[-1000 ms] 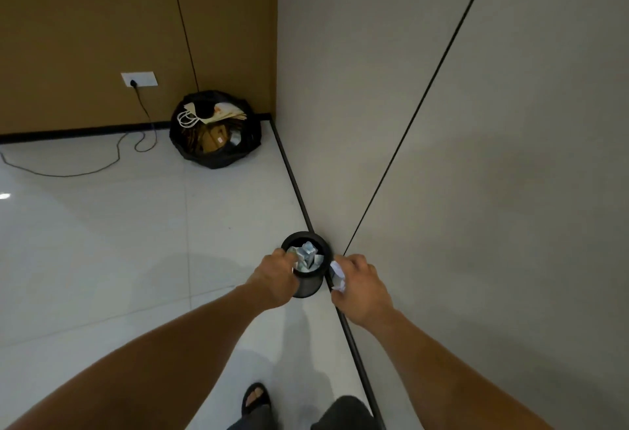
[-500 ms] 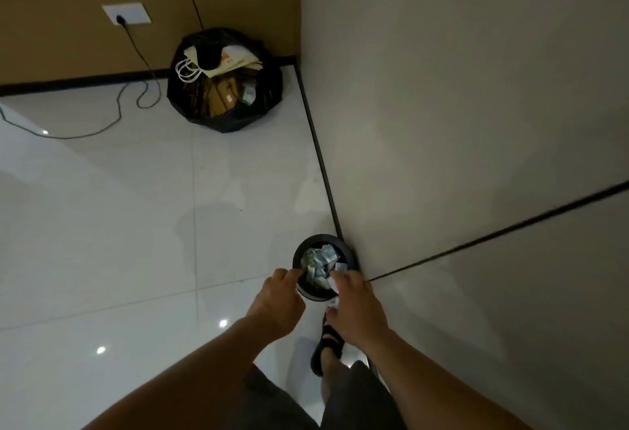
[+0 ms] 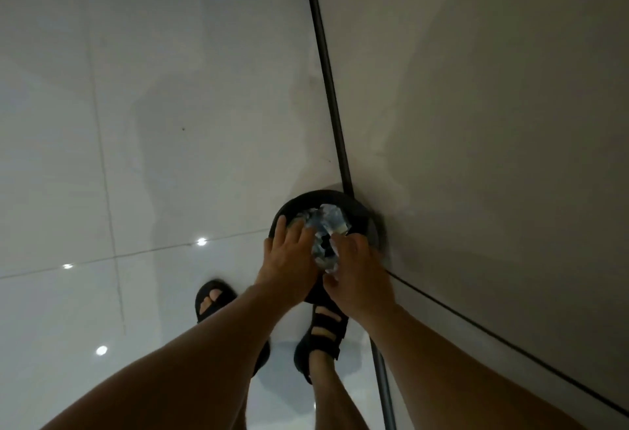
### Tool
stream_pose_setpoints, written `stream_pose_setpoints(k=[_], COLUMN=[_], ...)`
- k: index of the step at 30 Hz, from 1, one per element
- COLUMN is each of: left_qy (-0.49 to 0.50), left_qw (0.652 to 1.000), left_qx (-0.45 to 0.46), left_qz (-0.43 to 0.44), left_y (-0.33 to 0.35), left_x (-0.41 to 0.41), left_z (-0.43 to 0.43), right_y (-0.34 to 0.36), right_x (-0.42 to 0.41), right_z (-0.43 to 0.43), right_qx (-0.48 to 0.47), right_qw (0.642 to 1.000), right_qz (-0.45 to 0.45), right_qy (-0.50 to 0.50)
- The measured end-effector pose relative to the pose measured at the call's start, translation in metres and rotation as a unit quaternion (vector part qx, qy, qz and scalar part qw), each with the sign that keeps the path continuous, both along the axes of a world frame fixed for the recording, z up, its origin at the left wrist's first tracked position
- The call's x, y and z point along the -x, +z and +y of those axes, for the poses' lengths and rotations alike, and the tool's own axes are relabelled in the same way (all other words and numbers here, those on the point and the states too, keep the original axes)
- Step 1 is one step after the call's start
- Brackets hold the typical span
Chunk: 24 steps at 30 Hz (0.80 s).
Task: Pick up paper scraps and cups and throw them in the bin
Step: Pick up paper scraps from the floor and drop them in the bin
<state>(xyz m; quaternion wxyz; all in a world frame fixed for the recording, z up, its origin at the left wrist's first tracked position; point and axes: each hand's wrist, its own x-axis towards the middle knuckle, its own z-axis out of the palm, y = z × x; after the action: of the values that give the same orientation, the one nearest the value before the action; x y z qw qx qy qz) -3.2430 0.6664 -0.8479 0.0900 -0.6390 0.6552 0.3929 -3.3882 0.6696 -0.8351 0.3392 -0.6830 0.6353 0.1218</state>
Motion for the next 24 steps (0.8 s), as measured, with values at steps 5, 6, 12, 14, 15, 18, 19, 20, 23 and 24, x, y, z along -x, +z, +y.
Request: stream_pose_setpoints(k=[5,6,12,14,15,18,19,20,23,24], left_qy=[-0.098,-0.109,-0.098,-0.071,-0.055,0.009,0.029,0.047,0.103,0.122], left_qw=[0.992,0.991,0.994,0.997,0.998,0.999,0.998,0.996,0.99,0.987], left_qx=[0.037,0.044,0.015,0.009,0.009,0.011,0.008,0.005,0.018,0.024], left_qz=[-0.066,-0.065,-0.035,-0.034,-0.035,-0.049,-0.058,-0.07,-0.098,-0.102], left_y=[-0.072,-0.077,-0.038,-0.004,0.017,0.085,0.109,0.133,0.203,0.227], left_x=[-0.006,-0.008,-0.033,-0.047,-0.056,-0.087,-0.097,-0.108,-0.139,-0.146], left_z=[0.024,0.028,0.025,0.019,0.016,0.011,0.01,0.011,0.017,0.023], right_y=[-0.063,-0.066,-0.029,0.002,0.02,0.082,0.104,0.126,0.192,0.214], right_x=[0.01,0.011,0.011,0.007,0.002,-0.02,-0.03,-0.04,-0.075,-0.086], right_z=[0.008,0.011,0.02,0.017,0.013,-0.001,-0.005,-0.01,-0.022,-0.023], right_qx=[-0.013,-0.01,-0.013,-0.017,-0.016,-0.001,0.006,0.009,0.026,0.033], right_qw=[0.999,0.999,0.999,0.999,0.999,0.999,0.998,0.998,0.994,0.992], right_qz=[0.029,0.035,0.039,0.048,0.05,0.038,0.035,0.031,0.025,0.023], right_qy=[0.016,0.023,0.006,0.011,0.016,0.037,0.045,0.054,0.102,0.117])
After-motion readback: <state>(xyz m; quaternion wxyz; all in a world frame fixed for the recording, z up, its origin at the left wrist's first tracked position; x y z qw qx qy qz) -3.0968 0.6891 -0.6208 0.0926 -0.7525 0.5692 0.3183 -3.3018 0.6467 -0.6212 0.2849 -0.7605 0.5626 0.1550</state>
